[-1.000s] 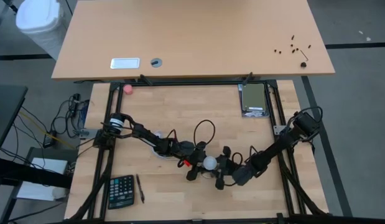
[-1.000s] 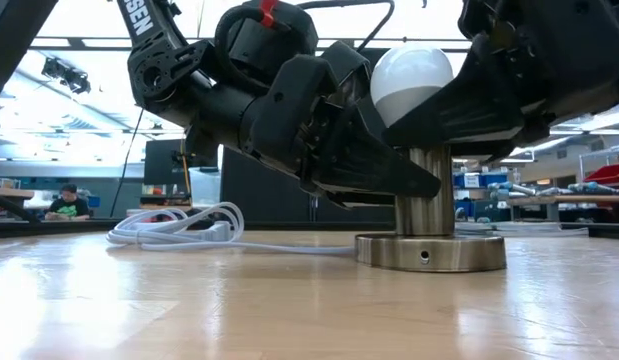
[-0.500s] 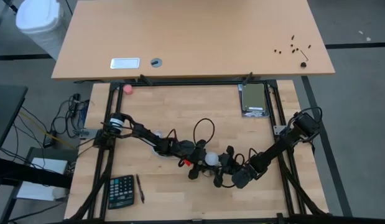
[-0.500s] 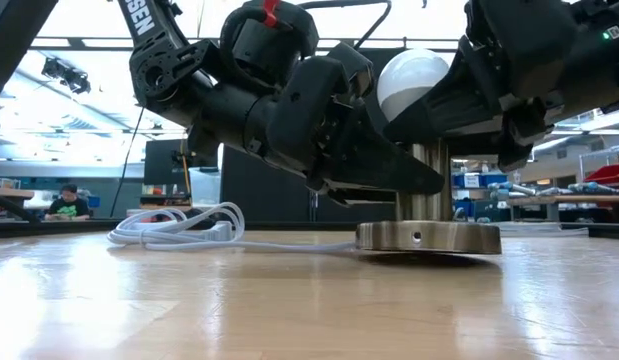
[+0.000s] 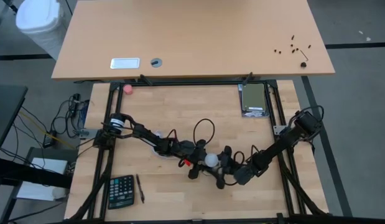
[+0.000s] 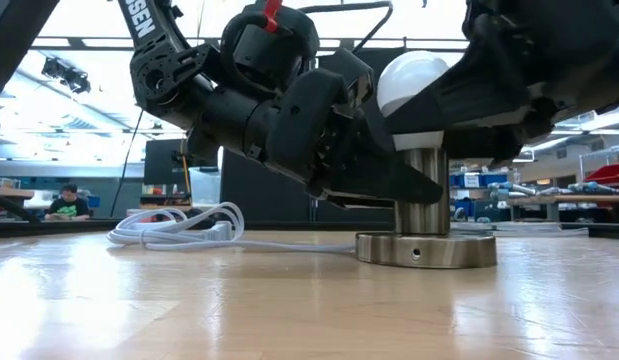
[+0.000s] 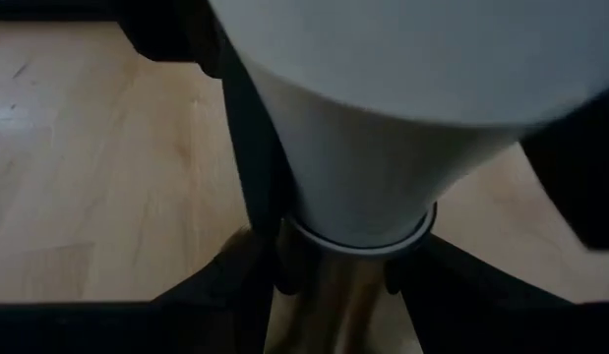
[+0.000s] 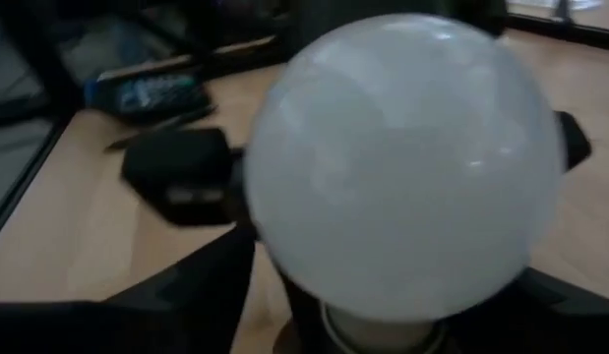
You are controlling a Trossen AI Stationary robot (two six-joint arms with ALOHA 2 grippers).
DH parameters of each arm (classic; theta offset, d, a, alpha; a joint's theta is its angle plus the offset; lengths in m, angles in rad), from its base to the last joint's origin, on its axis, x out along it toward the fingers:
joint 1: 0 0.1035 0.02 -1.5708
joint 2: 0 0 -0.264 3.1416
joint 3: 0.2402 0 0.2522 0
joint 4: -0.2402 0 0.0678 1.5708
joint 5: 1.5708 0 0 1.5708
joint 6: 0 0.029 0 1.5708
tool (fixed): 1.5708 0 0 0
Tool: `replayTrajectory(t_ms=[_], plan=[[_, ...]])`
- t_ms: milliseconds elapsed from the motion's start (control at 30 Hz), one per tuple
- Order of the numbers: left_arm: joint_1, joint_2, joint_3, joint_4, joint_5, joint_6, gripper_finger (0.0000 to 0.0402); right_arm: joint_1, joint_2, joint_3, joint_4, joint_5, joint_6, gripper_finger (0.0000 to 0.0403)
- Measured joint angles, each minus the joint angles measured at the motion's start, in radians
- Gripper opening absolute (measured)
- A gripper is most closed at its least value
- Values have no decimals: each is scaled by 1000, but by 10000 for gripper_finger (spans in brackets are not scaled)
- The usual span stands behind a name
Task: Screw lightbulb
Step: Insert the lightbulb into the lamp
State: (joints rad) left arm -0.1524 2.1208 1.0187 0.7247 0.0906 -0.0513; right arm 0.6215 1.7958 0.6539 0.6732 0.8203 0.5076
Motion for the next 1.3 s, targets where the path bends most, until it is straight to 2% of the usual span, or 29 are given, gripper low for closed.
replayTrajectory(t_ms=[167,400,633,867,1067,1200,1300], plan=[[2,0,0,1,-1,-4,193,-6,-84,-80,-9,-81,-108,338],[-1,0,0,1,-4,-6,193,-79,-214,-214,32,-322,-295,331],[-3,0,0,1,-9,-8,193,-136,-229,-247,100,-447,-286,325],[-6,-1,0,-2,-7,-9,193,-55,-229,-238,94,-393,-230,320],[-2,-2,0,-5,-26,-16,193,48,-231,-234,118,-399,-196,309],[-3,-2,0,-6,-27,-16,193,58,-231,-234,49,-194,-175,308],[-3,-2,0,-6,-27,-16,193,4,-231,-235,29,-157,-170,307]])
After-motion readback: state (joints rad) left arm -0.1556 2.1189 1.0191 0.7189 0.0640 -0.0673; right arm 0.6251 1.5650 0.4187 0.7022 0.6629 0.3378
